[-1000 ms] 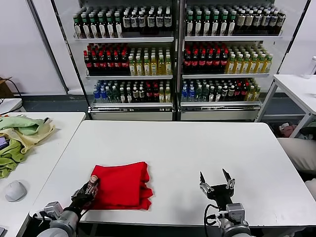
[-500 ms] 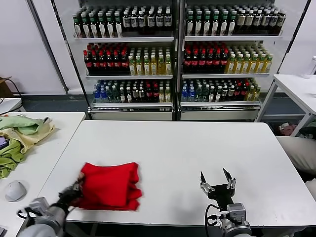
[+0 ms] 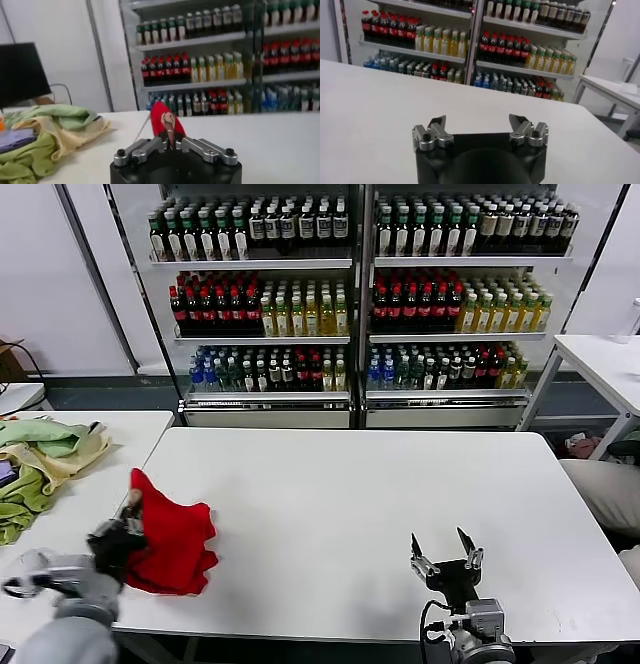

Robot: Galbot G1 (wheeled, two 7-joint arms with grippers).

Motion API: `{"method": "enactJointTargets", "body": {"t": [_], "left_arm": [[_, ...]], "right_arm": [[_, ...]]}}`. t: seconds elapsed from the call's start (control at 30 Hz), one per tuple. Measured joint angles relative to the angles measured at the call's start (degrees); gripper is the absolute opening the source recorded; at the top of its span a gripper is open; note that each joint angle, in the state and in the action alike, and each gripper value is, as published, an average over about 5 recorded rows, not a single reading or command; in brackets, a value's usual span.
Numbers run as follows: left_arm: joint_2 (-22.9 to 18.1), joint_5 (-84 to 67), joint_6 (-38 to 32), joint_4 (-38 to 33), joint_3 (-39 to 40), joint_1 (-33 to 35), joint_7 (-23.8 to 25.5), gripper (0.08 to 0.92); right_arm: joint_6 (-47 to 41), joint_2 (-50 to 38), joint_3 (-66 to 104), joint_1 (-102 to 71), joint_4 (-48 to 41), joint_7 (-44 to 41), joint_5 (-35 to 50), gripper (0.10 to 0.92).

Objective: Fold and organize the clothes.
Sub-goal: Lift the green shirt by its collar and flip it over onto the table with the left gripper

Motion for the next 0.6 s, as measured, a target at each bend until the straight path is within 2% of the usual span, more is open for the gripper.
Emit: {"method": "enactJointTargets", "body": {"t": [0.17, 0.3, 0.47, 0.6], "left_arm": [[-3.87, 17.88, -0.22, -0.28, 13.53, -2.21, -0.13, 0.123], [-3.93, 30.22, -0.60, -1.15, 19.49, -4.12, 0.81, 0.123], [-0.59, 41.02, -2.56, -1.34, 19.93, -4.57, 2.97, 0.123], [3.17, 44.97, -4.89, -0.10, 14.45, -3.51, 5.20, 0.123]], "right_arm": [[-0.44, -0.03, 0.76, -0.29, 0.53, 0.14, -0.02, 0.823], [-0.72, 0.23, 0.60, 0.03, 0.36, 0.20, -0.09, 0.823], [-0.78, 0.23, 0.48, 0.50, -0.18, 0.14, -0.03, 0.823], [-0.71, 0.22, 0.62, 0.76, -0.58, 0.08, 0.12, 0.823]]}}
